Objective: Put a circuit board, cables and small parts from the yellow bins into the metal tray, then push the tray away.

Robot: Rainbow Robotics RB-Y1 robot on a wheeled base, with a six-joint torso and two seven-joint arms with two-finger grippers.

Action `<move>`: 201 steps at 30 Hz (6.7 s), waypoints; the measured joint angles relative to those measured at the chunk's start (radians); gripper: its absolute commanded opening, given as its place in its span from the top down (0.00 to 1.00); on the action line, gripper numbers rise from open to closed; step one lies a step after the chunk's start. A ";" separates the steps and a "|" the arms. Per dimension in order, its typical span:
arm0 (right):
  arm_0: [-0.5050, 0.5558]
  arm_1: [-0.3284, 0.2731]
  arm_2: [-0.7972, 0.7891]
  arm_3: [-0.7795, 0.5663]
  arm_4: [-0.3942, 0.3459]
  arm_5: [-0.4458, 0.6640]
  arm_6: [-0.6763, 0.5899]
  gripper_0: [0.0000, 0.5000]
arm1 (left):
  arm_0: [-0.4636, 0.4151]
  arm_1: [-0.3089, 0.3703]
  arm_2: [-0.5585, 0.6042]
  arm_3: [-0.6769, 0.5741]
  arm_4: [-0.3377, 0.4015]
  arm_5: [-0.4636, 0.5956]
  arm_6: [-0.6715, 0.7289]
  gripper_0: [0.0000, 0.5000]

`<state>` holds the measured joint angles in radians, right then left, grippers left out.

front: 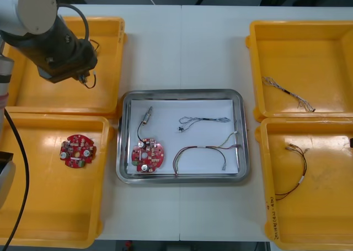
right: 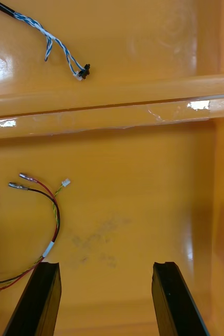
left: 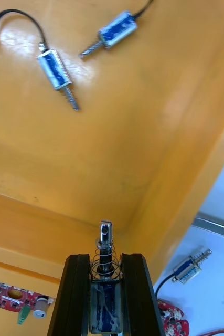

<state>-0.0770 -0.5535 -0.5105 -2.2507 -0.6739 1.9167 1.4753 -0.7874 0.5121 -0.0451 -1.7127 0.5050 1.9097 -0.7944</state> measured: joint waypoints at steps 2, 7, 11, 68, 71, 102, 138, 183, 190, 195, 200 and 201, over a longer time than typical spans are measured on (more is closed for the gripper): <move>0.000 0.000 0.000 0.000 -0.001 0.000 0.000 0.00 | -0.018 -0.001 -0.034 0.000 0.012 0.000 0.000 1.00; 0.001 0.000 0.000 0.000 -0.002 0.000 0.000 0.00 | -0.064 -0.024 -0.097 0.000 0.051 0.001 0.000 1.00; 0.001 0.000 0.000 0.000 -0.002 0.000 0.000 0.00 | -0.096 -0.059 -0.133 0.000 0.060 0.001 0.000 1.00; 0.002 0.000 0.000 -0.006 -0.014 0.000 0.000 0.00 | -0.126 -0.224 -0.558 0.350 0.040 -0.327 0.000 0.01; 0.002 0.000 0.000 -0.006 -0.014 0.000 0.000 0.00 | -0.126 -0.224 -0.558 0.350 0.040 -0.327 0.000 0.00; 0.002 0.000 0.000 -0.007 -0.014 0.000 0.000 0.00 | -0.126 -0.222 -0.371 0.035 0.041 0.000 0.001 0.00; 0.002 -0.001 0.000 -0.020 -0.025 0.000 0.000 0.00 | 0.224 0.070 0.114 -0.417 0.203 0.004 -0.110 0.00; -0.360 -0.045 0.687 -0.104 -0.138 0.000 0.000 0.00 | 0.616 0.208 0.340 -0.514 0.292 0.004 -0.292 0.00; -0.445 -0.047 0.875 -0.085 -0.133 0.000 0.000 0.00 | 0.616 0.208 0.341 -0.514 0.292 0.004 -0.292 0.00; -0.511 -0.047 1.010 -0.079 -0.106 0.000 0.000 0.00 | 0.616 0.208 0.341 -0.514 0.292 0.004 -0.292 0.00; -0.561 -0.046 1.125 -0.078 -0.069 0.000 0.001 0.00 | 0.616 0.208 0.341 -0.514 0.292 0.004 -0.292 0.00; -0.568 -0.045 1.141 -0.077 -0.064 0.000 0.001 0.00 | 0.616 0.208 0.341 -0.514 0.292 0.004 -0.292 0.00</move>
<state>-0.6455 -0.5988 0.6309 -2.3277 -0.7379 1.9169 1.4764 -0.1718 0.7204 0.2957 -2.2270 0.7973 1.9135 -1.0864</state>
